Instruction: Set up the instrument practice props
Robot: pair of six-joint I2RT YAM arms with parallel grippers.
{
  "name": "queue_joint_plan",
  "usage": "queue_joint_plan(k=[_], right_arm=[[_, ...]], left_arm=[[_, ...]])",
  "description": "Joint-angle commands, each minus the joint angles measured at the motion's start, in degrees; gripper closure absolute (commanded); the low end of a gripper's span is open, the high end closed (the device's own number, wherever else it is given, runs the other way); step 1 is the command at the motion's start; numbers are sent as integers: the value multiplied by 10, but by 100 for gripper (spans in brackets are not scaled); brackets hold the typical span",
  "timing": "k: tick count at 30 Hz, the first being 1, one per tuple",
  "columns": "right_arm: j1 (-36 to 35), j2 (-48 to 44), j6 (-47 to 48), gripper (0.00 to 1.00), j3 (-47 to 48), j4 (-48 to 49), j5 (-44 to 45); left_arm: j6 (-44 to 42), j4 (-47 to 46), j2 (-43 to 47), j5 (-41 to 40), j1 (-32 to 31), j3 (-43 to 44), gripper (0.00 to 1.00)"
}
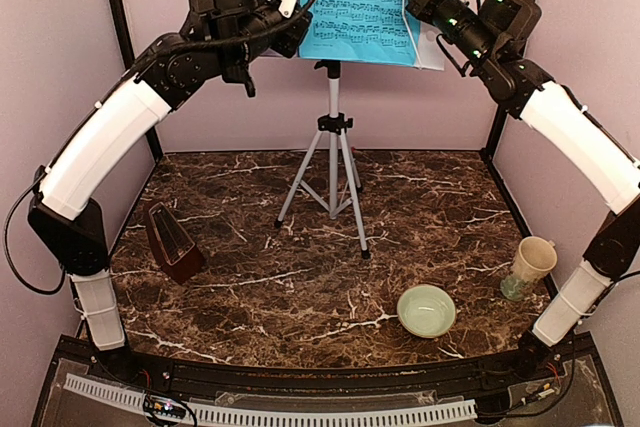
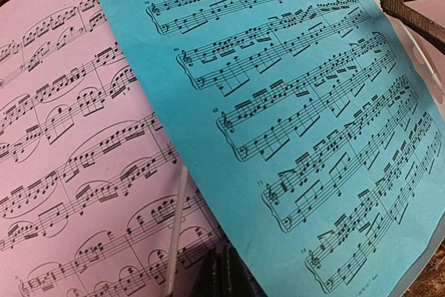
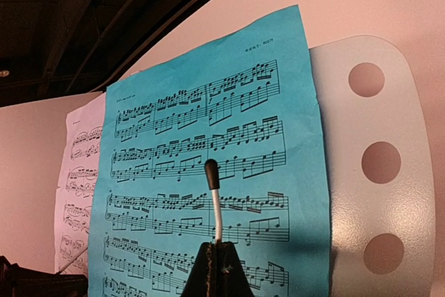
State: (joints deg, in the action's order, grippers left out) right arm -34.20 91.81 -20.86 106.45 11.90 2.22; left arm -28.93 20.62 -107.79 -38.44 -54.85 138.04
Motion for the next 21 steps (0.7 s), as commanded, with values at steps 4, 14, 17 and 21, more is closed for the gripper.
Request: queue_joint_plan(k=[4, 14, 17, 21], right_arm=[[2, -1, 3, 100, -8, 11, -9], [-3, -23, 5, 100, -12, 19, -19], [-4, -22, 8, 100, -12, 20, -18], [-4, -22, 9, 100, -12, 20, -19]], left_arm=[[-1, -32, -10, 19, 4, 23, 100], [4, -42, -22, 48, 4, 30, 100], [10, -44, -26, 58, 4, 31, 100], [17, -47, -31, 70, 4, 35, 100]])
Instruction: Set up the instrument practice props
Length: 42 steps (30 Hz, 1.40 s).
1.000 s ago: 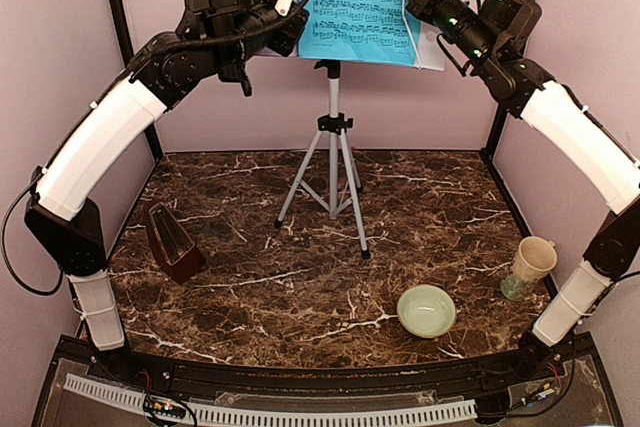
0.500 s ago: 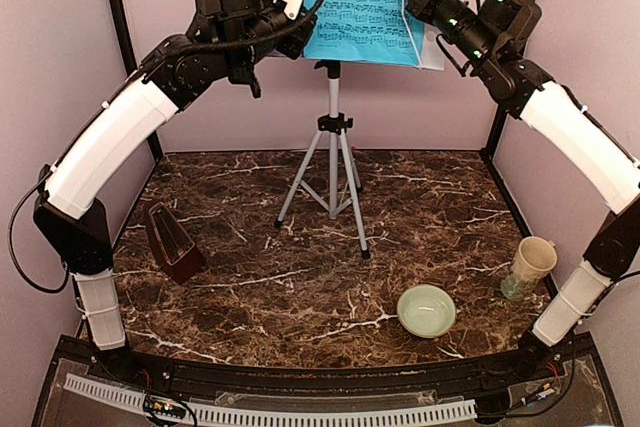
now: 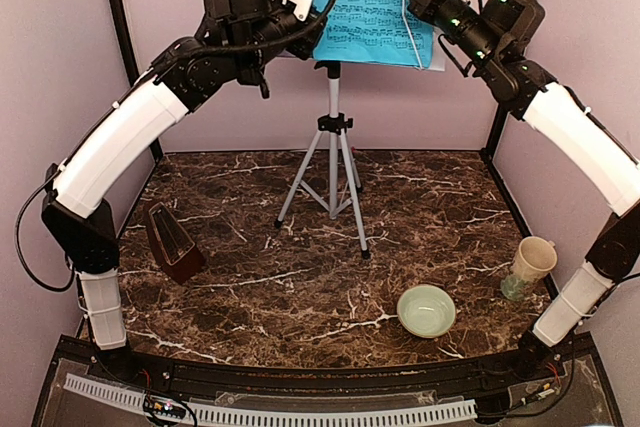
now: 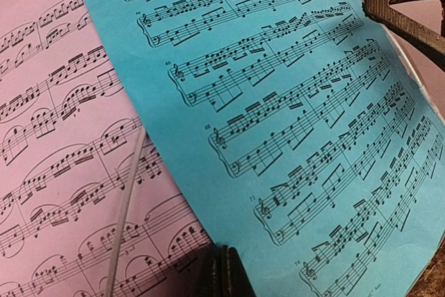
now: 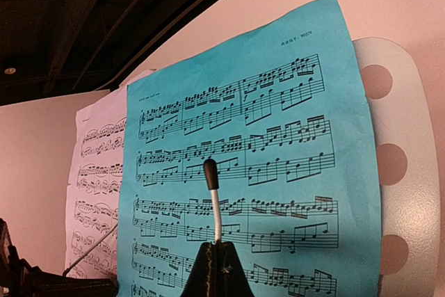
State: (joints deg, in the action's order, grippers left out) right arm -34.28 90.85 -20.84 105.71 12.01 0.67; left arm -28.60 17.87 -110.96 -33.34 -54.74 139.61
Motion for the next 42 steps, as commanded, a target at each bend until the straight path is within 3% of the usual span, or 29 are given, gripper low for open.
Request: queue_joint_plan(k=[1, 24, 28, 32, 37, 42], right_arm=[[-3, -12, 9, 100, -5, 20, -4], [-4, 16, 16, 100, -5, 21, 5], [-4, 18, 16, 88, -2, 19, 6], [-4, 18, 17, 84, 3, 16, 8], [-3, -1, 23, 66, -5, 14, 11], [1, -44, 48, 61, -18, 1, 8]], left_arm=[[15, -20, 0, 22, 2, 20, 100], [6, -33, -7, 69, 2, 49, 100], [11, -30, 7, 87, 0, 45, 97], [13, -30, 24, 95, -5, 35, 96], [13, -31, 31, 93, -5, 24, 95], [15, -25, 33, 96, -5, 20, 95]])
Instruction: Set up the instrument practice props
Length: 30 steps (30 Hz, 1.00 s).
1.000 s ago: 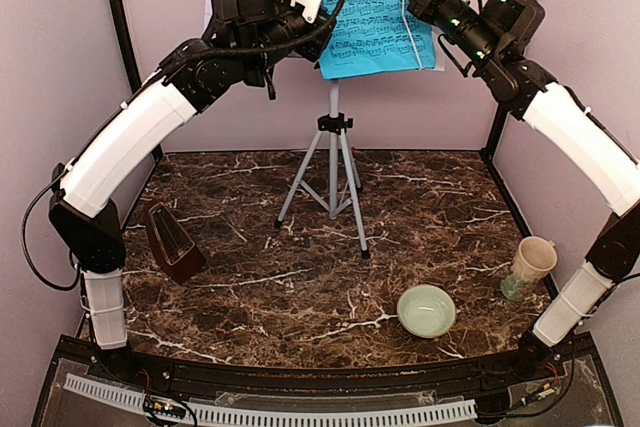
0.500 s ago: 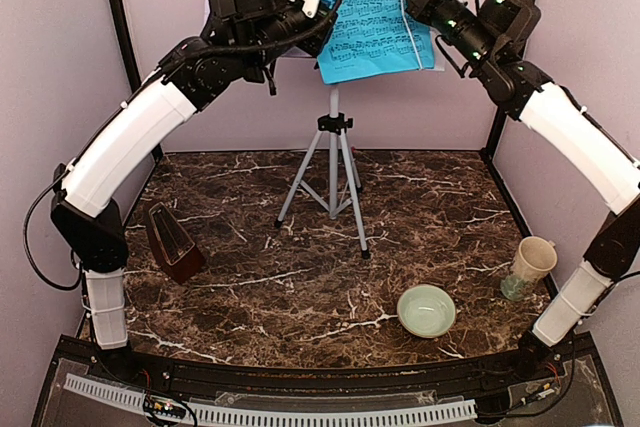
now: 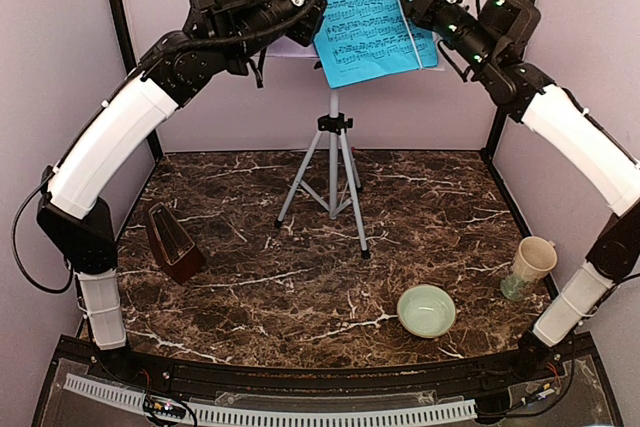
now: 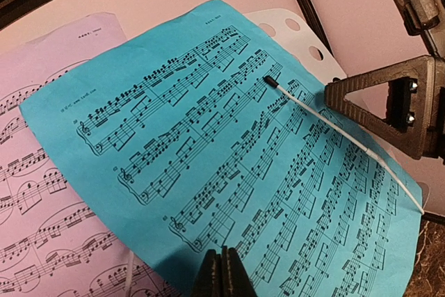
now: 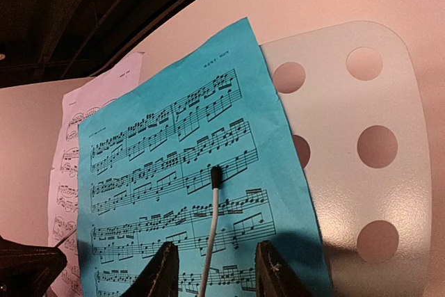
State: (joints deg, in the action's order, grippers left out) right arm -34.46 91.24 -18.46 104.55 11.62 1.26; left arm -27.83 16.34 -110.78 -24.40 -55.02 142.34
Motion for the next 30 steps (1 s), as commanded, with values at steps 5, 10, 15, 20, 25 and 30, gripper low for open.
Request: queue_joint_plan(k=[5, 10, 15, 20, 25, 30], right_arm=[[45, -60, 17, 56, 12, -53, -18], [108, -61, -22, 52, 25, -95, -120], [145, -53, -64, 55, 33, -127, -187], [156, -40, -79, 58, 43, -156, -218], [156, -19, -82, 61, 71, -151, -239], [156, 8, -94, 62, 101, -143, -252]], left_arm=[[25, 5, 40, 30, -3, -13, 95], [51, 19, 55, 51, -3, -32, 94], [57, 21, 55, 51, -3, -41, 94], [55, 21, 51, 47, -2, -43, 94], [52, 18, 47, 44, 0, -46, 94], [51, 13, 45, 42, 1, -45, 94]])
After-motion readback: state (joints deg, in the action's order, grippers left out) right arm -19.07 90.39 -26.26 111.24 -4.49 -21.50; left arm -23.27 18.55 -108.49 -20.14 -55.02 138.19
